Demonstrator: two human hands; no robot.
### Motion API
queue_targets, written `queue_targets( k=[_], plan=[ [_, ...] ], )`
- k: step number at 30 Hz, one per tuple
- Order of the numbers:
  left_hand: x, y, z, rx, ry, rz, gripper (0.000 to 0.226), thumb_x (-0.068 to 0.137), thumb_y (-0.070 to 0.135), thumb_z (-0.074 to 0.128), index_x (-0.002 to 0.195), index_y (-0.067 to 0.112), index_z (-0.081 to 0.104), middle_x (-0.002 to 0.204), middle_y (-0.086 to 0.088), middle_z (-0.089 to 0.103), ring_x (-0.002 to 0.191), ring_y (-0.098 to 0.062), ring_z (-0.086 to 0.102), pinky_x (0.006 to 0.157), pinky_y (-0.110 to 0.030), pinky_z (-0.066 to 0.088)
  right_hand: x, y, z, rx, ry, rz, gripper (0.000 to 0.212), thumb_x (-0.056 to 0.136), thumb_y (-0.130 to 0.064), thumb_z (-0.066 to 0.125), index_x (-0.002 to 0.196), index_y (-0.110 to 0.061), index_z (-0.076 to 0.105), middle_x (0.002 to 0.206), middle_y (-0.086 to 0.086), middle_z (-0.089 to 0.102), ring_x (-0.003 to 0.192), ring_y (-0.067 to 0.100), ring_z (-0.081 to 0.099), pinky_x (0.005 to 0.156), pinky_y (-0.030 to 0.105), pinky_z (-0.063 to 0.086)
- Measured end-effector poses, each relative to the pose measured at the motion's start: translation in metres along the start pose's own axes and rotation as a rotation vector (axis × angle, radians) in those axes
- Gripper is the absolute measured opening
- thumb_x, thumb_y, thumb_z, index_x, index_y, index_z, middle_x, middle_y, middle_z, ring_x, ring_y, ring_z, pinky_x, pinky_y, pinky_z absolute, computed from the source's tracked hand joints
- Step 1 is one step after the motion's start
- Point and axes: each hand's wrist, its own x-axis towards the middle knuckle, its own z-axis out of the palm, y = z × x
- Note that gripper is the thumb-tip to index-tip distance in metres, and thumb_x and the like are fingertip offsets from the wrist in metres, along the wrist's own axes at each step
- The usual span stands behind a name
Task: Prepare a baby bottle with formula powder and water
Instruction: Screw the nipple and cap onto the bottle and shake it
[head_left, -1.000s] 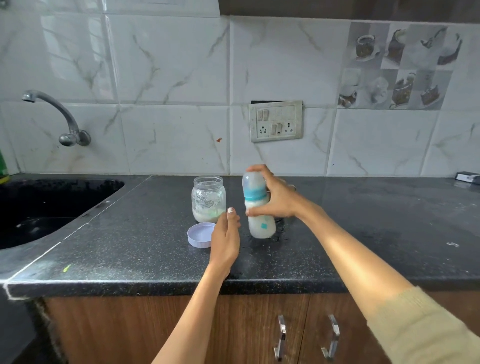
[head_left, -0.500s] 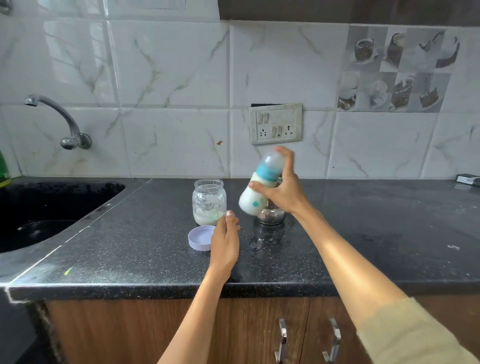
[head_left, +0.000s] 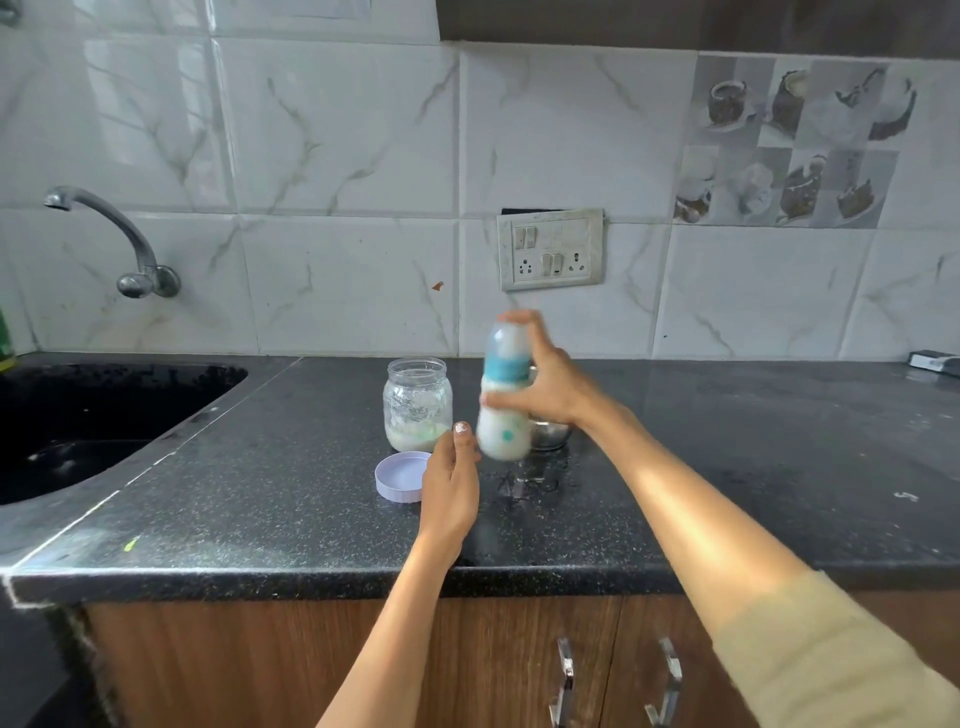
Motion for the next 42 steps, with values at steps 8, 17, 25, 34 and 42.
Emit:
queue_targets(
  k=[8,17,25,34,42],
  plan=[
    [-0.001,0.002,0.000,-0.018,-0.013,-0.016,0.021,0.099,0.042,0.031,0.087,0.037,0.048,0.108,0.003,0.058,0.107,-0.018,0.058,0.098,-0.036,0.044,-0.003,0.007,0.001,-0.010,-0.017,0.030,0.080,0.066,-0.024,0.082,0.124,-0.038,0.029,0.104,0.000,0.058,0.085,0.016,0.061,0.078,0.031,0.052],
    [0.000,0.003,0.000,-0.025,-0.001,-0.036,0.020,0.099,0.039,0.034,0.086,0.035,0.048,0.099,0.010,0.058,0.106,-0.018,0.057,0.095,-0.033,0.043,-0.002,0.002,-0.004,0.082,0.149,0.095,0.083,0.066,-0.028,0.082,0.125,-0.032,0.025,0.106,0.006,0.057,0.089,0.024,0.062,0.084,0.039,0.053],
    [-0.001,0.002,0.000,0.004,-0.008,-0.024,0.021,0.099,0.040,0.034,0.095,0.028,0.051,0.099,0.010,0.059,0.103,-0.015,0.057,0.091,-0.032,0.044,-0.005,-0.003,-0.001,-0.078,-0.031,0.034,0.081,0.064,-0.032,0.082,0.123,-0.034,0.026,0.099,0.003,0.060,0.083,0.022,0.062,0.082,0.040,0.053],
    [0.002,-0.001,0.000,0.035,0.003,-0.015,0.024,0.098,0.042,0.034,0.095,0.026,0.052,0.096,0.012,0.058,0.104,-0.017,0.057,0.093,-0.034,0.044,-0.004,-0.001,-0.003,0.001,0.130,0.058,0.079,0.066,-0.029,0.082,0.124,-0.031,0.028,0.101,0.003,0.058,0.084,0.023,0.062,0.078,0.036,0.054],
    [0.001,0.000,0.000,0.013,-0.004,-0.002,0.021,0.099,0.038,0.034,0.088,0.031,0.051,0.092,0.011,0.056,0.096,-0.015,0.055,0.089,-0.032,0.043,-0.007,0.000,-0.003,-0.018,0.087,0.030,0.072,0.068,-0.029,0.080,0.116,-0.042,0.027,0.105,0.002,0.057,0.087,0.020,0.060,0.077,0.032,0.051]
  ],
)
